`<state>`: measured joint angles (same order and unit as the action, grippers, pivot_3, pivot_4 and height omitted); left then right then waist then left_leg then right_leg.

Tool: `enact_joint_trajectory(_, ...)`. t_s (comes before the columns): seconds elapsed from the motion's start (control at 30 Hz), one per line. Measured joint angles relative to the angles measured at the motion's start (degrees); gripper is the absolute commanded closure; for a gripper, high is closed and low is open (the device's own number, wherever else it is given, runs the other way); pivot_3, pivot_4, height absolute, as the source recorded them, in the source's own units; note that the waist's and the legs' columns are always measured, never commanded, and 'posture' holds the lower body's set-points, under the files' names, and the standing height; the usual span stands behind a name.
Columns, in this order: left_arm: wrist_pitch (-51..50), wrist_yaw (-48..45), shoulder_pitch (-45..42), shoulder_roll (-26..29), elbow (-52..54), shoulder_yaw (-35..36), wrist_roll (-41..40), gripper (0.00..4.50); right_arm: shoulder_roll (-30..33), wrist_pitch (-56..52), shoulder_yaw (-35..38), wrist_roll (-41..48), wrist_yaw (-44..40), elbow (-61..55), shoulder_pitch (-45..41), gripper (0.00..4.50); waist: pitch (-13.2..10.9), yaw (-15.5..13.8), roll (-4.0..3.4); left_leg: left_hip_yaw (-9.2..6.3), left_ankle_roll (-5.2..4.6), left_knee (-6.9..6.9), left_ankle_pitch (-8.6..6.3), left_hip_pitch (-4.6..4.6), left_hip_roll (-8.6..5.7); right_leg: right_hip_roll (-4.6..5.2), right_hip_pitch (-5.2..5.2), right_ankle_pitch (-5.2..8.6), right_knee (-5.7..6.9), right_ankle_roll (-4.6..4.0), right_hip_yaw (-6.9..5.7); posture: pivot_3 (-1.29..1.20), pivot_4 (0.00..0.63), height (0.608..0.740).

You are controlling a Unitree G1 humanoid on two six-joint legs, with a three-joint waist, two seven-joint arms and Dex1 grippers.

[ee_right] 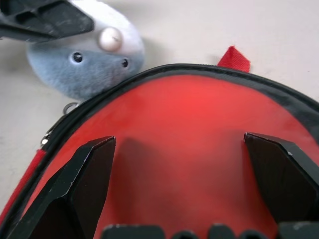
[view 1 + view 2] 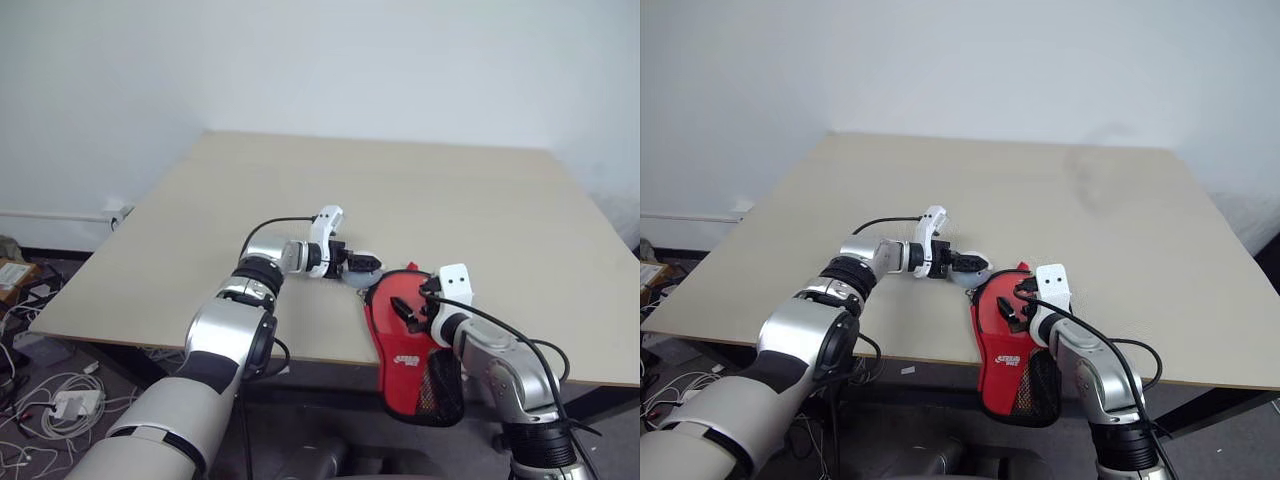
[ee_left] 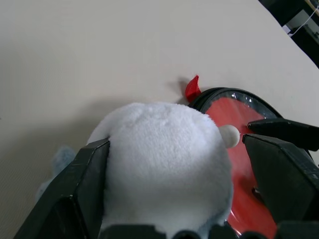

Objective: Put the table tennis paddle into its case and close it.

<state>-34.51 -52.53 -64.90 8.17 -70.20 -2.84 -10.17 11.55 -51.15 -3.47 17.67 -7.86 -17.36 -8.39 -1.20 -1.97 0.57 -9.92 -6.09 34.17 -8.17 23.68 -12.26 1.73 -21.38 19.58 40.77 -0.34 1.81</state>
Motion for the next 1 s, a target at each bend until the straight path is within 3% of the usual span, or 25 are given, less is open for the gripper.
enact_joint_trajectory(0.07,-0.3,-0.1,-0.2,-0.1,0.0,-0.2,1.0,1.03,-0.2,0.0,0.0,-0.3,0.1,0.1,-0.1,0.00,0.0,0.0,0.01,0.00,0.17,0.00,0.11,-0.01,0.00,0.00,0.00,0.00,0.00,0.00,0.01,0.00,0.000,0.740)
enact_joint_trajectory(0.3,3.9,-1.0,-0.2,-0.9,0.2,-3.9,6.8,1.03,-0.3,0.0,0.0,-0.9,0.1,0.3,-0.1,0.00,0.1,0.0,0.09,0.02,0.15,-0.01,0.09,-0.02,0.00,0.00,0.04,0.00,0.00,0.00,0.01,0.00,0.000,0.740)
enact_joint_trajectory(0.4,4.3,-1.2,-0.2,-1.2,0.3,-3.1,7.1,1.63,-0.3,0.0,0.1,-0.9,0.1,0.6,-0.4,0.00,0.1,0.0,0.09,0.00,-0.05,-0.01,-0.03,-0.03,0.00,0.00,0.03,0.00,0.00,0.00,0.00,0.00,0.000,0.740)
enact_joint_trajectory(0.63,5.2,-1.8,-0.2,-1.2,0.2,-2.8,7.8,3.75,-0.4,0.0,0.1,-1.5,0.0,0.9,-0.7,0.00,0.1,0.0,0.10,0.00,0.04,-0.01,0.02,-0.03,-0.01,0.00,0.03,0.00,0.00,0.00,0.00,0.00,0.000,0.740)
enact_joint_trajectory(1.0,10.6,13.0,-4.9,-5.8,-5.2,1.9,8.9,3.75,2.0,-5.0,-1.9,-3.0,-1.5,-1.1,-1.3,0.00,0.1,-0.2,0.15,-0.01,-0.05,0.03,-0.03,-0.02,0.00,0.02,0.05,-0.01,0.00,0.01,-0.04,0.00,0.000,0.740)
